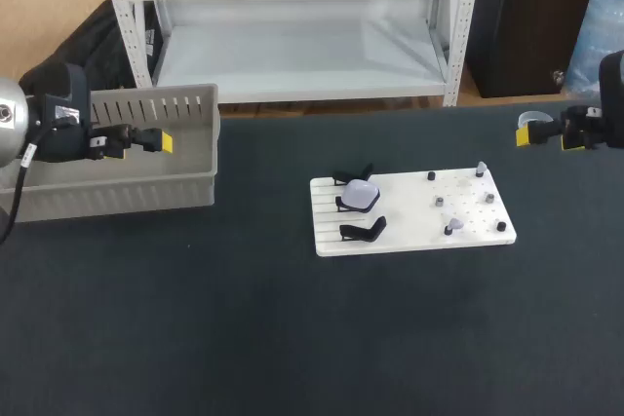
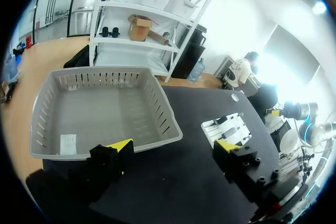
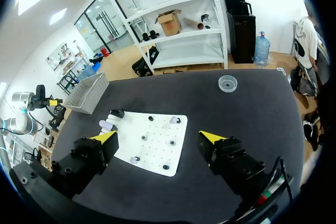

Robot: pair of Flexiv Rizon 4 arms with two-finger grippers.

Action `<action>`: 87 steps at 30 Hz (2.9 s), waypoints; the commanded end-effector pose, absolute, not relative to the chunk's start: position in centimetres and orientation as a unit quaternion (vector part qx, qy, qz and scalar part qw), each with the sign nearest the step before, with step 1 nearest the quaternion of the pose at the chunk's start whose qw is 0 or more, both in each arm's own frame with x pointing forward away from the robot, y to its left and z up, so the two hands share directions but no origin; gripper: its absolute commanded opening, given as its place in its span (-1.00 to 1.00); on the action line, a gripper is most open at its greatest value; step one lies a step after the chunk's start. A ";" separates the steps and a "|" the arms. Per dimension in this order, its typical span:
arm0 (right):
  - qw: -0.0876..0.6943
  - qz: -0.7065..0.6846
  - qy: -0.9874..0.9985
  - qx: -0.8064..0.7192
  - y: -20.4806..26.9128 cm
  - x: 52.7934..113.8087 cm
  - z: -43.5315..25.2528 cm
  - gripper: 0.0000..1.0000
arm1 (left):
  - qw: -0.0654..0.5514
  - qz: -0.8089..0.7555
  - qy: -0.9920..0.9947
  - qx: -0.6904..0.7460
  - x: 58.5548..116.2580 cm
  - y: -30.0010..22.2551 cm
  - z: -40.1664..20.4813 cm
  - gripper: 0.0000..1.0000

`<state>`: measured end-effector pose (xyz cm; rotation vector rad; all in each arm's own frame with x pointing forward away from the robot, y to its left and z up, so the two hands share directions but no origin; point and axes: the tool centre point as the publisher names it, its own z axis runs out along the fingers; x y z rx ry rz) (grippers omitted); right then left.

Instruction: Pick up each earbud case from the left stands, insert the matching earbuds, close the lid, and place the case in the box.

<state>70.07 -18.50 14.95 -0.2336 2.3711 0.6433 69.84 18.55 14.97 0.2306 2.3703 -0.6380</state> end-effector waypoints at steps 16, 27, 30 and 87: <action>0.330 0.246 0.907 -0.090 -18.5 70.1 14.9 1.00 | 0.347 -0.254 0.893 0.135 69.9 18.2 15.3 1.00; 0.330 0.246 0.907 -0.090 -18.5 70.1 14.9 1.00 | 0.496 -0.333 0.594 0.539 67.6 17.0 17.6 1.00; 0.330 0.246 0.907 -0.090 -18.5 70.1 14.9 1.00 | 0.471 -0.356 0.537 0.603 67.3 15.9 17.9 1.00; 0.330 0.246 0.907 -0.090 -18.5 70.1 14.9 1.00 | 0.378 -0.372 0.630 0.567 71.2 -3.0 8.9 1.00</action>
